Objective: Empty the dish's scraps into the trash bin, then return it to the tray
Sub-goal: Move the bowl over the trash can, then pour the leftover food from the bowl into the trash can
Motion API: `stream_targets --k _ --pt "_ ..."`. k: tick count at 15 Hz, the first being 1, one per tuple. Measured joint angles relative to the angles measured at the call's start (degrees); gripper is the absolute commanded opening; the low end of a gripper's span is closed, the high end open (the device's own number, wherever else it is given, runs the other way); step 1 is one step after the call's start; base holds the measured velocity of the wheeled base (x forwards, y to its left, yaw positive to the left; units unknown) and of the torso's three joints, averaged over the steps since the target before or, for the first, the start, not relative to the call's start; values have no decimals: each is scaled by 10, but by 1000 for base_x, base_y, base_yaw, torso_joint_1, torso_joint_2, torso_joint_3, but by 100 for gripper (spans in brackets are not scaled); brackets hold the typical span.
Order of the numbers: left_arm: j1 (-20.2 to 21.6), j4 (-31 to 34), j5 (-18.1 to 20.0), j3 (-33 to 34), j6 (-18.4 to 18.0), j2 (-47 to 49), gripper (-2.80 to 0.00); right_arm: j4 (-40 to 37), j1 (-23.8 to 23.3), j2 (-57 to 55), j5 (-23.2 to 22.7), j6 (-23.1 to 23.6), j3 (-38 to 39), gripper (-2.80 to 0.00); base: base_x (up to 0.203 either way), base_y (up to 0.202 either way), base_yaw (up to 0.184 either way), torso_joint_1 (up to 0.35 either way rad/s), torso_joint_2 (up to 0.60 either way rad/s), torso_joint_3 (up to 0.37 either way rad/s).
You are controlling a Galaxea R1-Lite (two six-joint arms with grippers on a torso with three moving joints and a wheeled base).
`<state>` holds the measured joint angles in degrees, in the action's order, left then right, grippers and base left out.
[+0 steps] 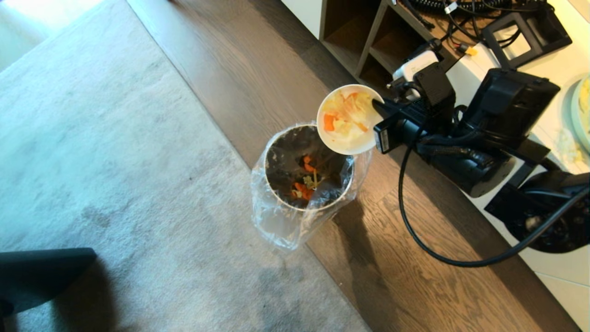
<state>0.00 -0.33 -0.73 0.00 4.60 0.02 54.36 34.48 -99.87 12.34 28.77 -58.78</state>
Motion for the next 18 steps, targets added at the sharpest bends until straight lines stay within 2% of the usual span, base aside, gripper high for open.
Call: stream_targets --k 3,5,11,14,18 --pt "0 0 0 0 0 0 -280 34 19 -9 2 7 8 -280 0 0 0 0 0 0" --pt "0 0 0 0 0 0 -280 62 24 -15 1 38 15 -280 0 0 0 0 0 0" --pt "0 0 0 0 0 0 -280 169 28 -49 -8 94 44 -280 0 0 0 0 0 0" --pt "0 0 0 0 0 0 -280 171 39 -63 -10 114 42 -280 0 0 0 0 0 0" --pt "0 0 0 0 0 0 -280 176 50 -79 -10 162 36 -280 0 0 0 0 0 0"
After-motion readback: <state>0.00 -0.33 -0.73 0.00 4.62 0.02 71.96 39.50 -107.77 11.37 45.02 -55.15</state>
